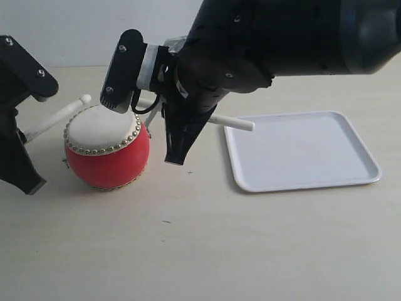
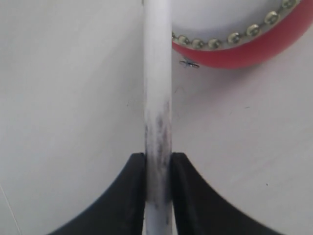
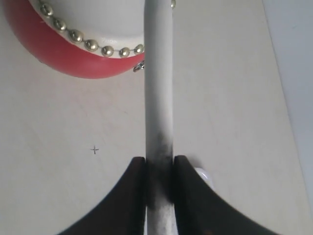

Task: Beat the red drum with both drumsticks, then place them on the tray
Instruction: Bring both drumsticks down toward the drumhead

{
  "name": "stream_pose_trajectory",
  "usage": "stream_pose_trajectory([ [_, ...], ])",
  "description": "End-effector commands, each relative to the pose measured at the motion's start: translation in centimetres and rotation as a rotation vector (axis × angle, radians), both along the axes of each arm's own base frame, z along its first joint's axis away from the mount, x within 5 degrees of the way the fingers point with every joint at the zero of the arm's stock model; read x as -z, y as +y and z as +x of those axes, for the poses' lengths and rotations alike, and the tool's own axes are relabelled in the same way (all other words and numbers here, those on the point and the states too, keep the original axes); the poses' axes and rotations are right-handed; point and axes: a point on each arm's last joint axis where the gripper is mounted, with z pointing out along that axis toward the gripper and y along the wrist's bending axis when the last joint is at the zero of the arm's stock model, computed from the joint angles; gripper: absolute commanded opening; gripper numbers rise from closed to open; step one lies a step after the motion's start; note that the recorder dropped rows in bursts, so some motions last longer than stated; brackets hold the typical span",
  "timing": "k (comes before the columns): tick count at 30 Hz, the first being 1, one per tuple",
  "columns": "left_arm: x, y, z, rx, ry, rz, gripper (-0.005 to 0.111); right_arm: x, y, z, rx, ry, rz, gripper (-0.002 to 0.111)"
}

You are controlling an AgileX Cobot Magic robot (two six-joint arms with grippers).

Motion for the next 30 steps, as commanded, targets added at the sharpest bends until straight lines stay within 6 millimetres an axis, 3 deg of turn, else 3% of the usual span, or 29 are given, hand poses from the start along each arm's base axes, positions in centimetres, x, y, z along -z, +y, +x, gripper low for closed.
stream_pose_trajectory([
  [1,2.0,-0.2,0.3,-0.027,0.13,0.083,0.0,0.7,0.1,0.2,-0.009,-0.006,-0.023,0.0],
  [5,3.8,-0.2,0.5,-0.037,0.225,0.185,0.0,0.6,0.0,0.5,0.003,-0.034,-0.039,0.0],
  [7,3.8,-0.3,0.8,-0.041,0.21,0.186,0.0,0.5,-0.1,0.6,0.026,-0.051,-0.029,0.0],
  [12,0.4,-0.6,1.7,-0.113,0.067,0.104,0.0,1.1,0.0,0.7,0.033,-0.035,-0.032,0.0],
  [17,-2.5,0.0,1.3,-0.108,-0.034,0.053,0.0,3.4,0.2,1.0,0.018,0.018,-0.106,0.0],
  [23,-4.1,1.1,0.4,-0.132,-0.074,0.078,0.0,5.5,0.5,1.2,0.006,0.056,-0.151,0.0],
  [26,-4.0,1.2,0.3,-0.144,-0.063,0.088,0.0,5.2,0.6,1.3,0.004,0.045,-0.142,0.0],
  [30,-3.2,0.9,0.5,-0.145,-0.017,0.091,0.0,2.7,0.8,1.8,0.072,0.01,-0.091,0.0],
])
